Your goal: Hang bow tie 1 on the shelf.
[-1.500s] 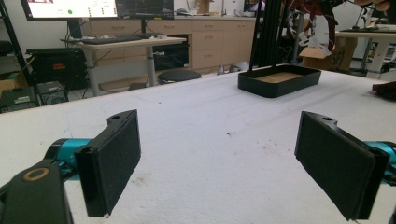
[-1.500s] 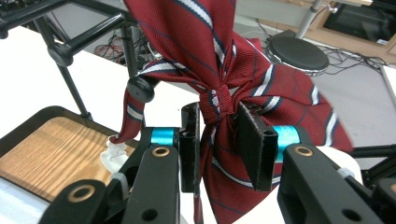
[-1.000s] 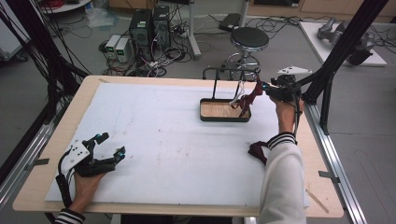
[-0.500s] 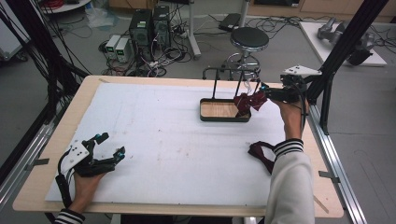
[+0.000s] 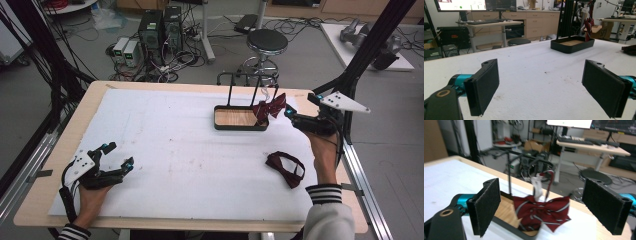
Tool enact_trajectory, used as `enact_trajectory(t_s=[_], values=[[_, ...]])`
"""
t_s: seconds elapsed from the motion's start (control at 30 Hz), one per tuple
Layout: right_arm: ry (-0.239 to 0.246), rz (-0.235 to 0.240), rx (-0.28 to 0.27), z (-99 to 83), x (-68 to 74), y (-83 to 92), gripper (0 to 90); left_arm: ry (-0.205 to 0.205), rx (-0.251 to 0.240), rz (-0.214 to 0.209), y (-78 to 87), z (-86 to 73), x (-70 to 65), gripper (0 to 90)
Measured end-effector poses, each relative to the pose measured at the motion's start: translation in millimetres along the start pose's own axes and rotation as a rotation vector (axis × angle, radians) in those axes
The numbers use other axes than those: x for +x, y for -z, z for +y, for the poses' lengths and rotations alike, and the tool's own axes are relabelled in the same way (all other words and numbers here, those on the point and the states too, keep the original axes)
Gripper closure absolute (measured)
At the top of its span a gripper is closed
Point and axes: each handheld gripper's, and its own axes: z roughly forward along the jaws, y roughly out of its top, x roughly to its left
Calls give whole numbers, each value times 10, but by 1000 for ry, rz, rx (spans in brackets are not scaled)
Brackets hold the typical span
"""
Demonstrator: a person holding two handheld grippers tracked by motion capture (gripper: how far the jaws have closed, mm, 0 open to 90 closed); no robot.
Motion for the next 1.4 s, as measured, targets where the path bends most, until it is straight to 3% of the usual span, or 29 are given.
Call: enact_trajectory(t_s=[0.17,0.3,0.5,0.7,0.93,1.07,1.4], values=[[13,19,-42,-134,145,169,131,4,1,-6,3,0,9,147],[-13,36,-77,-291,249,249,126,5,-2,-5,5,-1,8,147],[14,64,-70,-502,458,295,125,4,-3,-4,9,-1,11,147],[-14,85,-92,-742,615,335,125,2,-4,-4,11,-1,10,147],[-32,84,-93,-989,710,379,124,1,-3,-3,11,-1,9,147],[-18,83,-80,-1084,743,372,124,1,-3,-2,10,-1,9,147],[-21,79,-85,-1113,755,358,124,-3,-7,4,11,-2,-1,147]])
